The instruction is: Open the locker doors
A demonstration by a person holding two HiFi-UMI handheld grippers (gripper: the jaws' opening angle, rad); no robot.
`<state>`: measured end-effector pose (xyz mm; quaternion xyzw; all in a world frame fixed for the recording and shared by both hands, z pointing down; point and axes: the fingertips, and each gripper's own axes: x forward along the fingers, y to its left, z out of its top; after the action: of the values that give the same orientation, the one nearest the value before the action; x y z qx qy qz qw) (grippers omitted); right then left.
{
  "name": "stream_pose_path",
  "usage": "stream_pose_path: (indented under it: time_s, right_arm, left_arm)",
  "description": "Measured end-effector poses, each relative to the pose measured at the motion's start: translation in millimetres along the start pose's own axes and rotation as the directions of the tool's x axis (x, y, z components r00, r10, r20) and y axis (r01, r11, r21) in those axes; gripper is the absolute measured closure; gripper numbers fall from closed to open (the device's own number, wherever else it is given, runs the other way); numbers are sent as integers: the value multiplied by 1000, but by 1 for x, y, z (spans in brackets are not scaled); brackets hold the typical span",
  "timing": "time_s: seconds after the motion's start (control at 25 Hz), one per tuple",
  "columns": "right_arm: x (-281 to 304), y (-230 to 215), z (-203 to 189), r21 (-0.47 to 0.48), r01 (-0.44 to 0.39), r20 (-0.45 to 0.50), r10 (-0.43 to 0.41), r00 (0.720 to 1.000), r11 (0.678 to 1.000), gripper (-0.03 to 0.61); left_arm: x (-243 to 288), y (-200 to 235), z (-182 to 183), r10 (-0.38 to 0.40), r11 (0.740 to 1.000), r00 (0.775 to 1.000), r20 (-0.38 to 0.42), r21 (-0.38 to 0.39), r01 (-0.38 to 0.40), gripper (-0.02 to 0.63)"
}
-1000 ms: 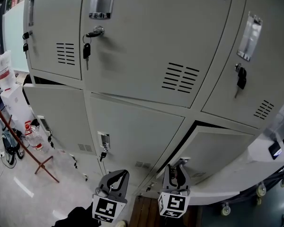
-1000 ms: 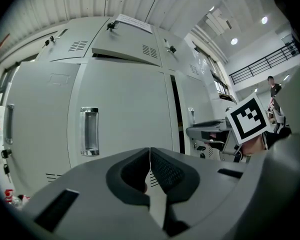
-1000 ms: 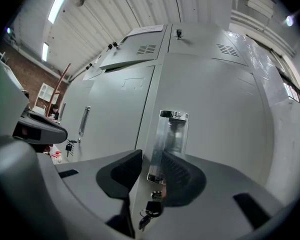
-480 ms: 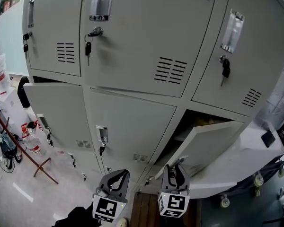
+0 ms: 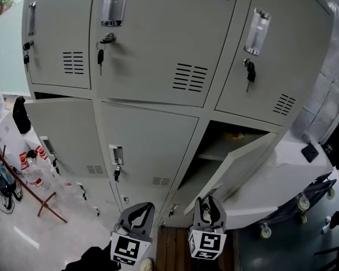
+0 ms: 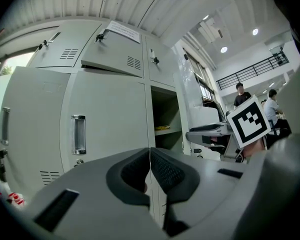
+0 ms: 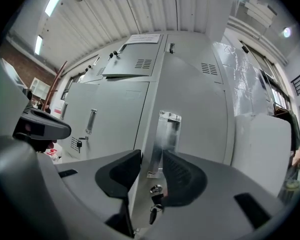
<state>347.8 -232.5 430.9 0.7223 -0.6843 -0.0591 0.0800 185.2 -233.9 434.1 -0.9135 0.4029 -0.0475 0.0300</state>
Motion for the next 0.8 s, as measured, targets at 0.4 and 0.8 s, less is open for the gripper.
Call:
stream_pose_path:
  time_s: [0.4, 0.8]
  right_arm:
    - [-45, -19, -5, -3, 89, -20, -89, 996, 996, 425]
    - [-93, -49, -15, 1, 203, -38, -203, 978, 979, 436]
  left_arm:
    - [-8, -35, 3, -98, 995, 995, 17, 0, 98, 589]
    - [-15, -73, 3, -190, 982, 982, 25, 7, 190, 589]
